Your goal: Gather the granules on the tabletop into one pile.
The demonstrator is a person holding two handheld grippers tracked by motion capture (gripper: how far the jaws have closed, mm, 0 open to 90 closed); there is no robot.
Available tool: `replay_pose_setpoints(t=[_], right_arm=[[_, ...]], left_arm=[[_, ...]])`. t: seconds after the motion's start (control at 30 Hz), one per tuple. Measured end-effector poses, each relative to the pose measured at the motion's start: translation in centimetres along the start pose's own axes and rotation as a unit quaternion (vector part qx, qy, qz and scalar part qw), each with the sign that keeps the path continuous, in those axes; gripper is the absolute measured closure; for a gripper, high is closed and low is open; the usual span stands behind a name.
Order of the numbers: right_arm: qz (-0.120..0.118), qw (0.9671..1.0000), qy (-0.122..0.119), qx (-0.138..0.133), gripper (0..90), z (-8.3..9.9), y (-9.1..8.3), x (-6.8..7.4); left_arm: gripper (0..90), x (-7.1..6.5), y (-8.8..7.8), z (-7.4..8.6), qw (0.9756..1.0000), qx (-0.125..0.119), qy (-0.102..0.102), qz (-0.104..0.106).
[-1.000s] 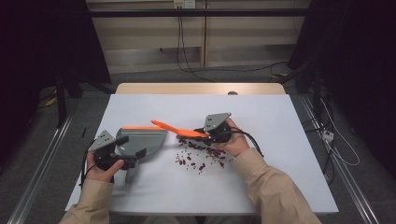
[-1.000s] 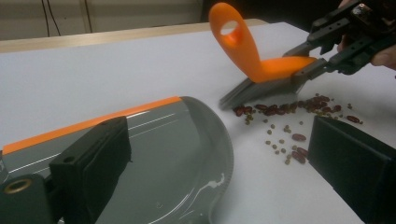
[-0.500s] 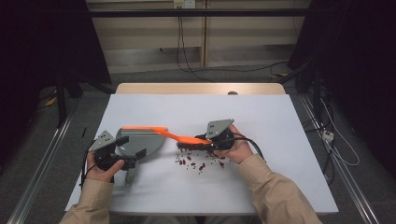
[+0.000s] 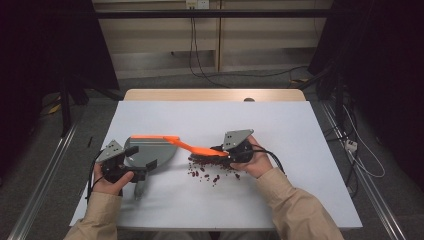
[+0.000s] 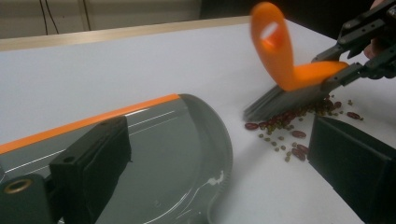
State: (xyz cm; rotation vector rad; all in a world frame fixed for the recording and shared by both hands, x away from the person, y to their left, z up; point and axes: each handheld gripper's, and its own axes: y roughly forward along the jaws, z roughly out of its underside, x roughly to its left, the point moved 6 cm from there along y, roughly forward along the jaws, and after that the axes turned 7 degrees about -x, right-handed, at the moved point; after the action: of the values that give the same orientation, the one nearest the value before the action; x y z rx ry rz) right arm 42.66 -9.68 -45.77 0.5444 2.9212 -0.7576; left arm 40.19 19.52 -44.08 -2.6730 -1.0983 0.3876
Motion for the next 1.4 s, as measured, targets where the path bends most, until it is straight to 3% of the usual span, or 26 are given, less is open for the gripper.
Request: replay_pose_setpoints(t=[0.2,0.37,0.6,0.77,0.93,1.13,1.33,1.4], right_arm=[[0.021,0.9992,0.023,-0.023,71.3,-0.5,-0.8,-1.0],[0.051,0.9959,0.064,-0.039,71.3,-1.2,-1.4,-1.4],[0.09,0.9831,0.143,-0.071,71.3,-2.3,-1.4,-0.6],[0.106,0.97,0.199,-0.092,71.3,-3.1,-0.4,0.7],[0.108,0.9654,0.219,-0.092,71.3,-3.4,0.7,1.9],[0.129,0.9598,0.231,-0.094,71.3,-3.6,1.1,2.7],[0.152,0.948,0.259,-0.107,71.3,-3.7,1.3,3.4],[0.154,0.9463,0.263,-0.108,71.3,-3.7,1.6,3.7]], left_arm=[[6.1,0.0,0.0,0.0,1.0,0.0,0.001,0.001],[6.2,0.0,0.1,0.0,1.0,0.001,0.001,0.001],[6.2,0.0,0.0,0.0,1.0,0.001,0.002,0.001],[6.2,0.0,0.0,0.0,1.0,-0.001,0.0,0.0],[6.2,0.0,-0.1,-0.1,1.0,-0.003,0.001,0.0],[6.2,0.0,-0.2,-0.1,1.0,-0.003,0.003,0.0],[6.2,-0.1,-0.1,-0.1,1.0,-0.001,0.005,0.0],[6.2,-0.1,-0.1,-0.1,1.0,-0.002,0.005,0.0]])
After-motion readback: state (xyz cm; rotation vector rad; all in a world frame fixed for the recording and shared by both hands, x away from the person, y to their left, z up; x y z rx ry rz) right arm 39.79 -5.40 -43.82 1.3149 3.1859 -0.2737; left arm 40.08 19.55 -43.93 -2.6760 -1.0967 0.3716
